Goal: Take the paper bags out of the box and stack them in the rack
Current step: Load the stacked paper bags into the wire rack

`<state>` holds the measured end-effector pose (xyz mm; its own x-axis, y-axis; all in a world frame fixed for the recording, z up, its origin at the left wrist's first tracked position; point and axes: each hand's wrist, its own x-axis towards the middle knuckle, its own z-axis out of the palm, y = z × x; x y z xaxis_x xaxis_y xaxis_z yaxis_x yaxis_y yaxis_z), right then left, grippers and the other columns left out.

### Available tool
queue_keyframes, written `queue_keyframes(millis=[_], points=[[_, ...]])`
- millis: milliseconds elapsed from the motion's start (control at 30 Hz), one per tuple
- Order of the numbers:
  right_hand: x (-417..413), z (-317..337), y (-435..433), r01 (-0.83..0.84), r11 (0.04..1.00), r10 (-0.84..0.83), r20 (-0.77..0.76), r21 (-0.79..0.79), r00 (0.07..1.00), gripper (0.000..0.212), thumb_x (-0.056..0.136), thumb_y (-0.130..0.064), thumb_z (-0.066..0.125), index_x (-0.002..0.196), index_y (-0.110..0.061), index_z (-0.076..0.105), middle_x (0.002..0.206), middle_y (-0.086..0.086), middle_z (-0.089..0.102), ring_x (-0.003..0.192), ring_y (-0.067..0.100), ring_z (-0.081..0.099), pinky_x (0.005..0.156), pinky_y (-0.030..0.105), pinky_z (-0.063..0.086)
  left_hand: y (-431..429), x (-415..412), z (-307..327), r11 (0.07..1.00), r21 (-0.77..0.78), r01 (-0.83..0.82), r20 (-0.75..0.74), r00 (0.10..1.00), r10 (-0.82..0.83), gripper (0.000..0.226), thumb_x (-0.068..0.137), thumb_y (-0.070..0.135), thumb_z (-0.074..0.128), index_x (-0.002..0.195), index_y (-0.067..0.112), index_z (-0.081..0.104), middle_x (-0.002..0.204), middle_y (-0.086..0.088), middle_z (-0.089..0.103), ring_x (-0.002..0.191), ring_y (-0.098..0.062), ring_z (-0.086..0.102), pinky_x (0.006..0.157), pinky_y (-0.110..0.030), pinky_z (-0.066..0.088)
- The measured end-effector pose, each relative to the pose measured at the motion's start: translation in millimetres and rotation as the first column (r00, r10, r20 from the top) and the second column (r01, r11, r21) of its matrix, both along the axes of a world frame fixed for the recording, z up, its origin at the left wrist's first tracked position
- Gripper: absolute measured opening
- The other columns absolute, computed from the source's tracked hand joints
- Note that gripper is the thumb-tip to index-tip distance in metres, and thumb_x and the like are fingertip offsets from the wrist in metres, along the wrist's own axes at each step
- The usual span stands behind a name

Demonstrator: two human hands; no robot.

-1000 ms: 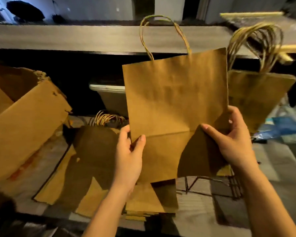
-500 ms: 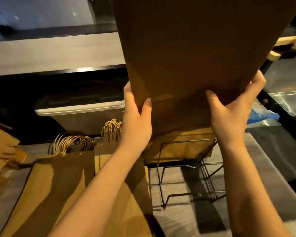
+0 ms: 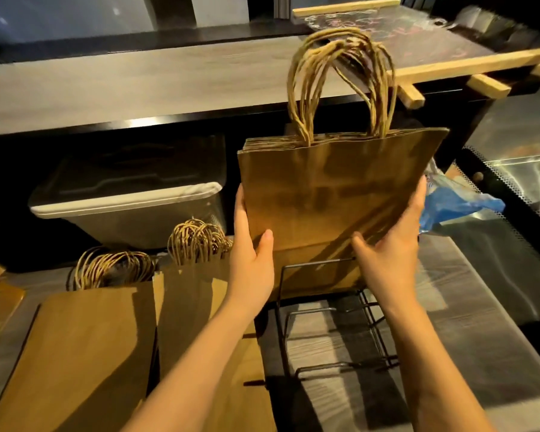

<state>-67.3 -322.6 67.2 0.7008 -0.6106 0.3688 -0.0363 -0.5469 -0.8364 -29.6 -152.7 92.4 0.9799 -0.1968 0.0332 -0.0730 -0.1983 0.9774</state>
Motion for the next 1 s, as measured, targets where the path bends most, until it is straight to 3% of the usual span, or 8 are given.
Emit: queue_keyframes(millis=[67, 200, 367, 467, 600, 700, 833, 1000], points=[[-3, -4, 2, -0.01, 0.997, 0.002, -0.095, -0.079, 0.996, 0.105, 0.08, -0.002, 0.068, 0.15, -0.012, -0.01, 0.154, -0.009, 0.006, 0.141, 0.003, 0.006, 0.108, 0.002, 0.003, 0, -1, -6, 1.0, 0.028, -0.005, -0.037, 0.999, 0.006, 0.063, 0.101, 0.015, 0.04, 0.147, 0.041, 0.008, 0.133, 0.027, 0.035, 0.106, 0.02, 0.04, 0.098, -0.012, 0.029], [-7, -8, 6, -0.033, 0.991, -0.004, -0.273, -0.132, 0.962, 0.101, 0.088, -0.023, 0.065, 0.149, -0.011, -0.015, 0.16, 0.007, -0.006, 0.147, 0.019, 0.002, 0.119, 0.032, 0.011, 5, -3, -11, 0.998, 0.056, 0.018, -0.118, 0.993, -0.012, 0.056, 0.101, 0.02, 0.039, 0.148, 0.034, 0.012, 0.134, 0.021, 0.04, 0.115, 0.005, 0.037, 0.096, -0.015, 0.028], [-17, 3, 23, -0.058, 0.972, -0.039, -0.399, -0.229, 0.916, 0.094, 0.092, -0.043, 0.053, 0.149, -0.007, -0.013, 0.158, 0.018, -0.007, 0.147, 0.026, -0.007, 0.118, 0.04, -0.003, 9, -8, -10, 0.995, 0.07, 0.065, -0.16, 0.986, -0.053, 0.057, 0.1, 0.022, 0.043, 0.148, 0.029, 0.013, 0.117, 0.031, 0.038, 0.117, 0.005, 0.036, 0.077, 0.007, 0.029], [-26, 9, 41, -0.135, 0.954, -0.005, -0.463, -0.268, 0.887, 0.089, 0.093, -0.052, 0.041, 0.148, -0.015, -0.019, 0.158, 0.012, -0.014, 0.145, 0.021, -0.017, 0.114, 0.039, -0.013, 15, -13, -13, 0.993, 0.058, 0.105, -0.159, 0.983, -0.095, 0.064, 0.098, 0.022, 0.046, 0.149, 0.034, 0.009, 0.129, 0.03, 0.04, 0.12, 0.012, 0.038, 0.091, -0.003, 0.029], [-36, 14, 69, -0.285, 0.915, 0.095, -0.534, -0.285, 0.84, 0.085, 0.093, -0.057, 0.034, 0.144, -0.024, -0.026, 0.158, 0.003, -0.019, 0.142, 0.018, -0.025, 0.115, 0.042, -0.014, 27, -26, -14, 0.99, 0.043, 0.131, -0.171, 0.978, -0.122, 0.071, 0.097, 0.023, 0.047, 0.149, 0.039, 0.001, 0.149, 0.023, 0.018, 0.127, 0.009, 0.016, 0.105, -0.019, 0.017], [-37, 17, 90, -0.397, 0.868, 0.169, -0.573, -0.299, 0.802, 0.083, 0.093, -0.057, 0.033, 0.146, -0.024, -0.022, 0.158, -0.001, -0.019, 0.142, 0.017, -0.027, 0.115, 0.041, -0.015, 45, -33, -19, 0.994, 0.073, 0.082, -0.19, 0.98, -0.067, 0.069, 0.097, 0.027, 0.048, 0.148, 0.043, 0.005, 0.155, 0.007, 0.02, 0.141, -0.01, 0.019, 0.11, -0.029, 0.021], [-34, 22, 130, -0.558, 0.764, 0.277, -0.616, -0.324, 0.738, 0.078, 0.094, -0.058, 0.03, 0.148, -0.026, -0.016, 0.158, -0.004, -0.015, 0.141, 0.016, -0.028, 0.113, 0.038, -0.019, 95, -44, -29, 0.996, 0.075, -0.043, -0.203, 0.977, 0.057, 0.061, 0.096, 0.025, 0.049, 0.147, 0.038, 0.018, 0.15, 0.019, 0.026, 0.129, 0.008, 0.022, 0.1, -0.016, 0.022], [-27, 16, 191, -0.649, 0.684, 0.377, -0.6, -0.333, 0.706, 0.074, 0.092, -0.059, 0.032, 0.15, -0.031, -0.004, 0.159, -0.006, -0.006, 0.142, 0.013, -0.023, 0.111, 0.035, -0.02, 177, -56, -46, 0.954, 0.177, -0.242, -0.231, 0.932, 0.279, 0.049, 0.097, 0.027, 0.048, 0.142, 0.036, 0.032, 0.146, 0.014, 0.036, 0.134, -0.003, 0.029, 0.101, -0.022, 0.026]])
